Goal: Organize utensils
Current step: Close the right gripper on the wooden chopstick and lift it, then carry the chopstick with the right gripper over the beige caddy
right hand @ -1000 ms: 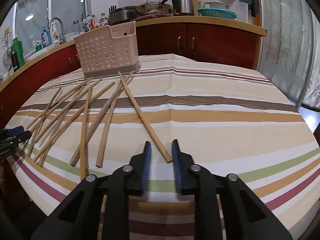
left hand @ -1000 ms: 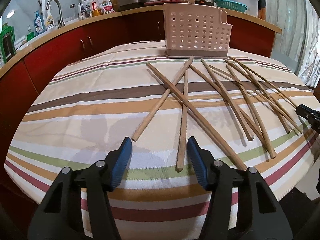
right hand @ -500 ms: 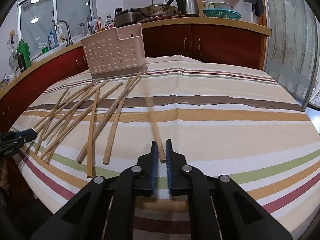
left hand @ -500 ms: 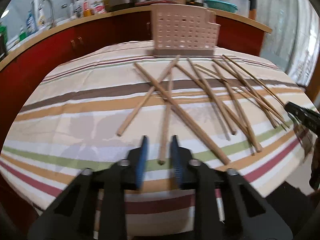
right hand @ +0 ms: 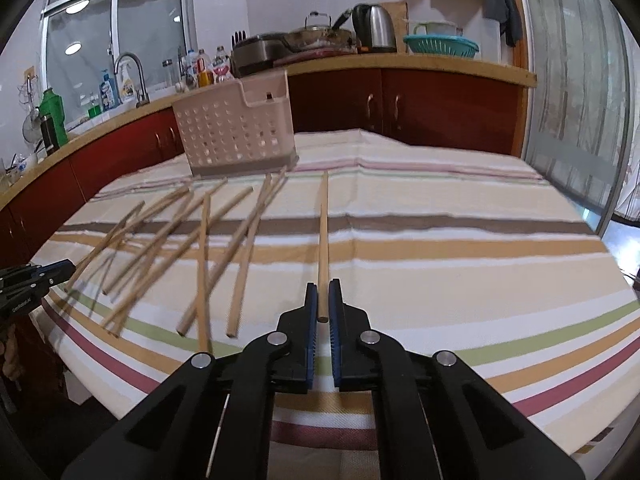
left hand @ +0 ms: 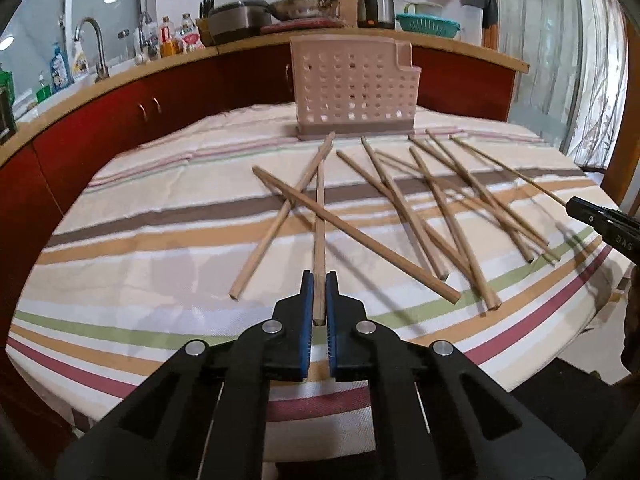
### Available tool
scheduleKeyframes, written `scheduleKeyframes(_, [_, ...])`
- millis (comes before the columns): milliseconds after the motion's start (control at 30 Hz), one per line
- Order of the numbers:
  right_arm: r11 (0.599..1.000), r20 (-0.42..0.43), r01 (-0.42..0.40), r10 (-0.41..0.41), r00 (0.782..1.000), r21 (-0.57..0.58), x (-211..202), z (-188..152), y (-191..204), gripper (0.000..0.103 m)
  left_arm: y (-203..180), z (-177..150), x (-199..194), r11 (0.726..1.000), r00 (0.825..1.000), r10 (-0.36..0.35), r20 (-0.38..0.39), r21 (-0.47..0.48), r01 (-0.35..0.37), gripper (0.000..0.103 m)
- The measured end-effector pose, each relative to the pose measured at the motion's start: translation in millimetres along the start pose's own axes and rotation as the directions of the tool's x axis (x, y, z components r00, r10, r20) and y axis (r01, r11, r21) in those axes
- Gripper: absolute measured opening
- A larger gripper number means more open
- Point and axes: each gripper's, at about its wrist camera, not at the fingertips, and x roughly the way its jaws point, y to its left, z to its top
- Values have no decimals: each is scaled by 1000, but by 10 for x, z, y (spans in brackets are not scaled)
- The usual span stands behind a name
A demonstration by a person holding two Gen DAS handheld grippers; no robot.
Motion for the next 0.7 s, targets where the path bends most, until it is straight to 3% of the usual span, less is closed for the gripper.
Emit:
scheduleKeyframes(433, [999, 151, -13, 21, 988, -51, -495, 437, 208, 6, 154, 368, -589, 999, 988, 31, 154, -40, -25, 7])
scheduleKeyframes(700, [998, 200, -19, 32, 979, -67, -674, 565, 305, 6, 165, 531, -900, 999, 972, 43, 229, -41, -35, 7])
